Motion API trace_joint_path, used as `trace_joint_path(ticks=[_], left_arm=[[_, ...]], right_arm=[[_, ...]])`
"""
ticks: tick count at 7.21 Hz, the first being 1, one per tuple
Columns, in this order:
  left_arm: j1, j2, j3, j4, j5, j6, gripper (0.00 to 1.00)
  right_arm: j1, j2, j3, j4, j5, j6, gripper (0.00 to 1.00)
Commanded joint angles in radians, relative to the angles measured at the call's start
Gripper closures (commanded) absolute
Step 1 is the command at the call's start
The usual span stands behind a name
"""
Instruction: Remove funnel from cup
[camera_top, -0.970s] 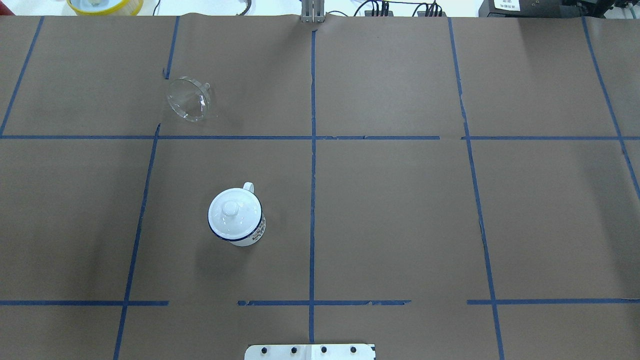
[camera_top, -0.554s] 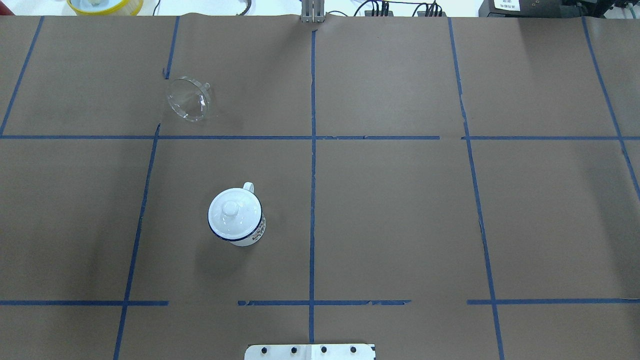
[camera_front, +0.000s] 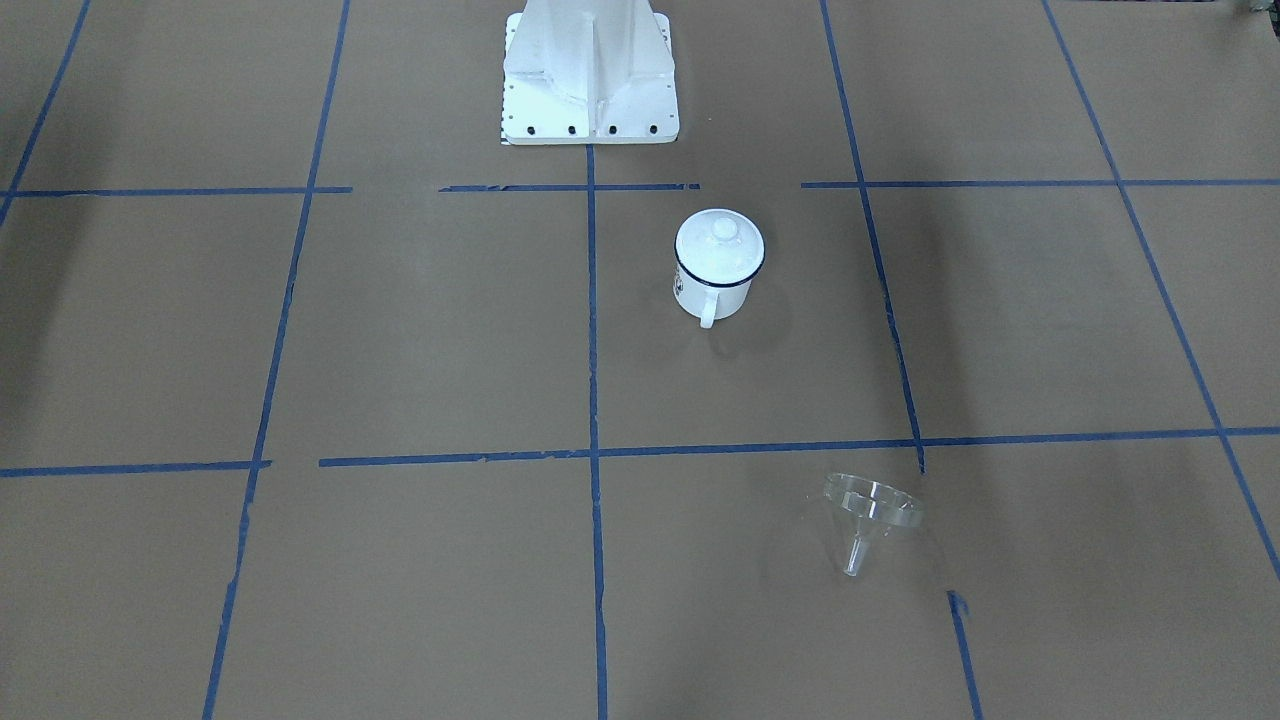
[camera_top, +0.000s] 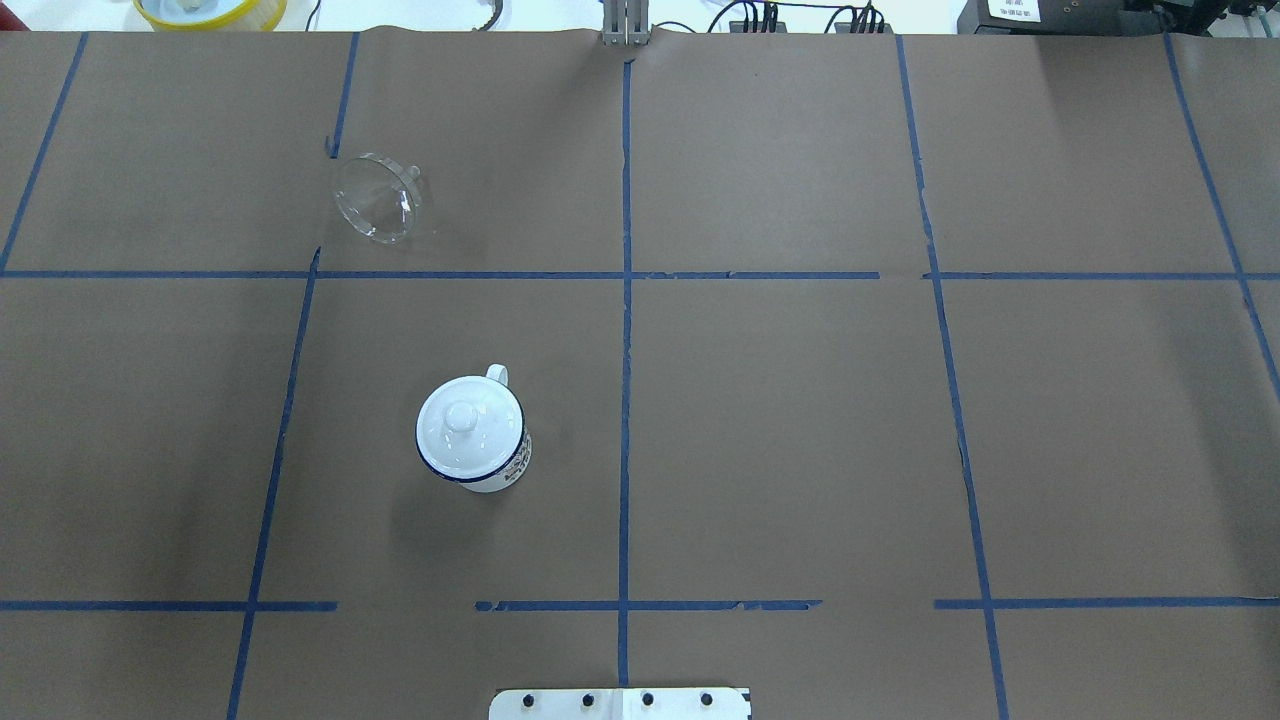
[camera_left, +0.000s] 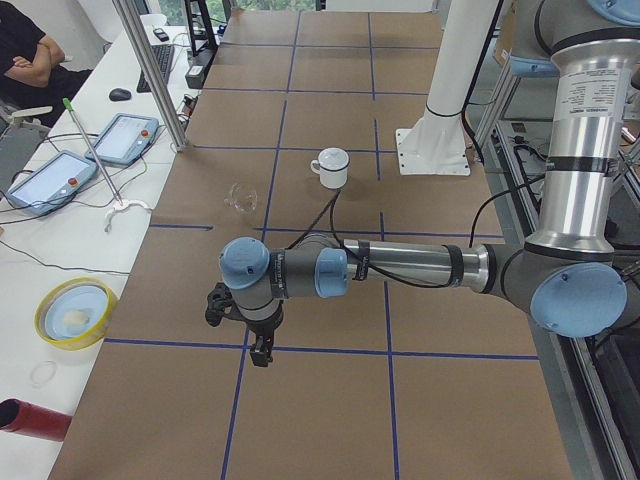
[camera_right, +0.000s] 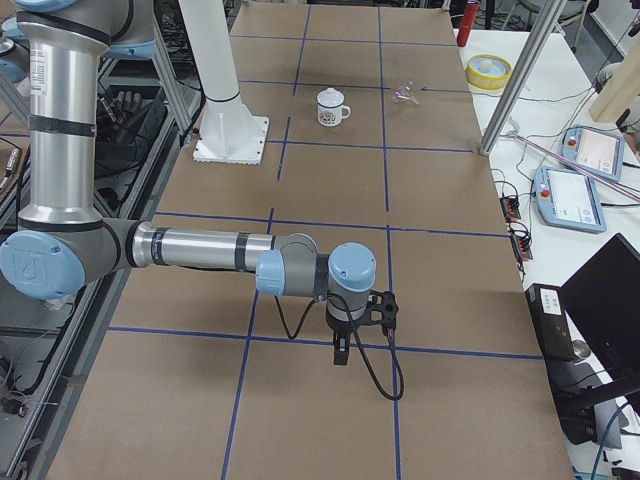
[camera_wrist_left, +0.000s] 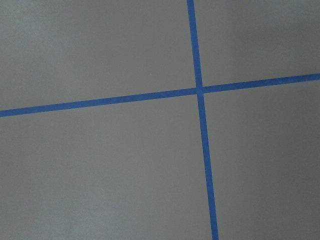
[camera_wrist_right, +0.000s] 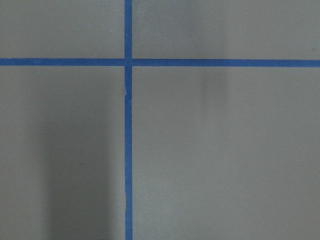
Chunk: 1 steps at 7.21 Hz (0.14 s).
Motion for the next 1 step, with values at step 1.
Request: trace_joint_path(ticks=[1], left_arm=[[-0.001, 0.001, 0.003, -0.002, 0.0, 0.0, 0.0]], right_arm=[[0.0, 0.0, -0.002, 0.0, 0.0, 0.0, 0.0]])
